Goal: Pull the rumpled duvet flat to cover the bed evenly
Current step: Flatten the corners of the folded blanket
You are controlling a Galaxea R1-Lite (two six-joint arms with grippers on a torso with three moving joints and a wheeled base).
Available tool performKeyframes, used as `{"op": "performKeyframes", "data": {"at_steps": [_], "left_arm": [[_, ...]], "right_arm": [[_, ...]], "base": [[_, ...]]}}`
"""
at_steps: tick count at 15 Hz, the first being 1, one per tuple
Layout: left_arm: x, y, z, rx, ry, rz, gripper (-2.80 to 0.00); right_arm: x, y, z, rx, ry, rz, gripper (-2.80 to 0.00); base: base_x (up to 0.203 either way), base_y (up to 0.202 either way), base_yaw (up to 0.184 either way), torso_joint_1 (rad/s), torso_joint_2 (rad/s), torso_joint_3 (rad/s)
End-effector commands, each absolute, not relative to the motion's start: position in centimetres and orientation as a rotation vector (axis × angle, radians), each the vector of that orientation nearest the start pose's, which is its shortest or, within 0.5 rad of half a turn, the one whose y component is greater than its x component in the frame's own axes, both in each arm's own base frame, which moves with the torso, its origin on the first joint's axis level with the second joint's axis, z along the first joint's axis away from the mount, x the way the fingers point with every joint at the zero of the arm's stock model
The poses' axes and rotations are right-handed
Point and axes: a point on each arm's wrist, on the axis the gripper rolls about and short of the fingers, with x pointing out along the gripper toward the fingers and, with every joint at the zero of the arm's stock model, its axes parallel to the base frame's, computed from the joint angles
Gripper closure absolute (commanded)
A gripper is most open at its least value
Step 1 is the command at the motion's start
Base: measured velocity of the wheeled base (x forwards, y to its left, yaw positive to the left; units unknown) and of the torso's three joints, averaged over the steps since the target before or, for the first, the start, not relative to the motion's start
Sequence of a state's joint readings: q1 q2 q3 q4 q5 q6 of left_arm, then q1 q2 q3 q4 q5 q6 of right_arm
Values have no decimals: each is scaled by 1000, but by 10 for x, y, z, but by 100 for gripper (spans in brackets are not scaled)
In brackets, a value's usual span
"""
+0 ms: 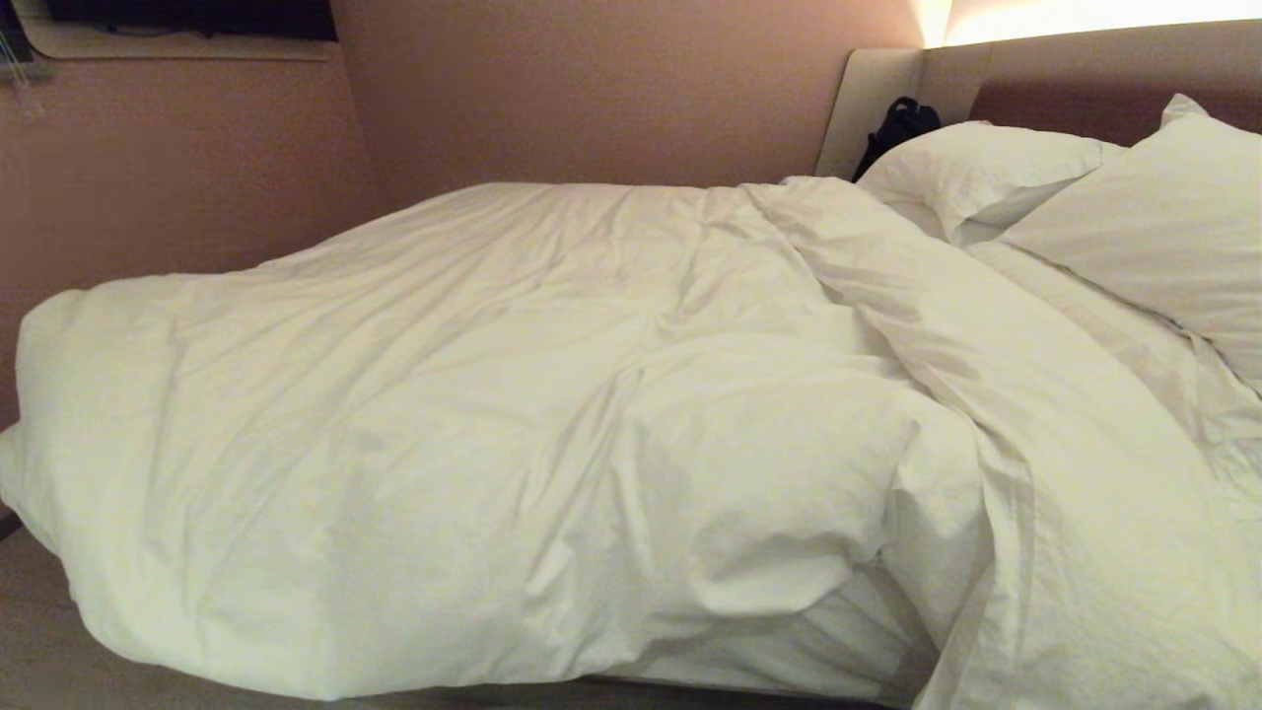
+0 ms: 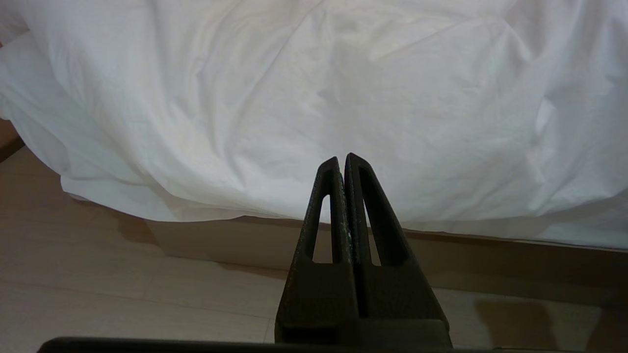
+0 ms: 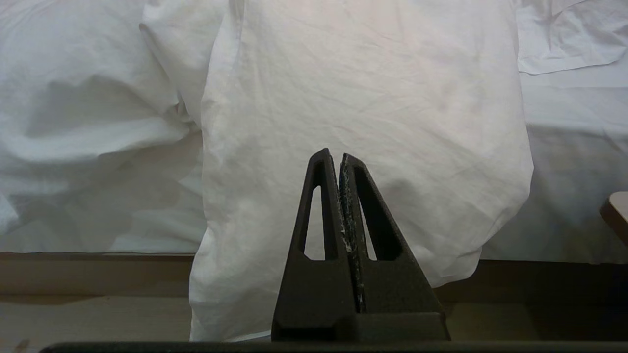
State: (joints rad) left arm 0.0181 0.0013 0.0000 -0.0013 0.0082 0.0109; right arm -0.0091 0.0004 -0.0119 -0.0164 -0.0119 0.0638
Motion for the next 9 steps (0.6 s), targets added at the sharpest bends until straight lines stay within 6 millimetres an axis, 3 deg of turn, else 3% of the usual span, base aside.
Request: {"op": "performKeyframes", "data": {"at_steps": [1, 9], "left_arm": [[-23, 0, 76, 11, 0, 28, 0], [-23, 0, 76, 11, 0, 28, 0]], "right_arm": [[-24, 0, 81, 64, -30, -21, 0], [-24, 0, 80, 57, -26, -22, 0]], "base": [[0, 0, 0, 0, 0, 0], [0, 0, 0, 0, 0, 0]]}}
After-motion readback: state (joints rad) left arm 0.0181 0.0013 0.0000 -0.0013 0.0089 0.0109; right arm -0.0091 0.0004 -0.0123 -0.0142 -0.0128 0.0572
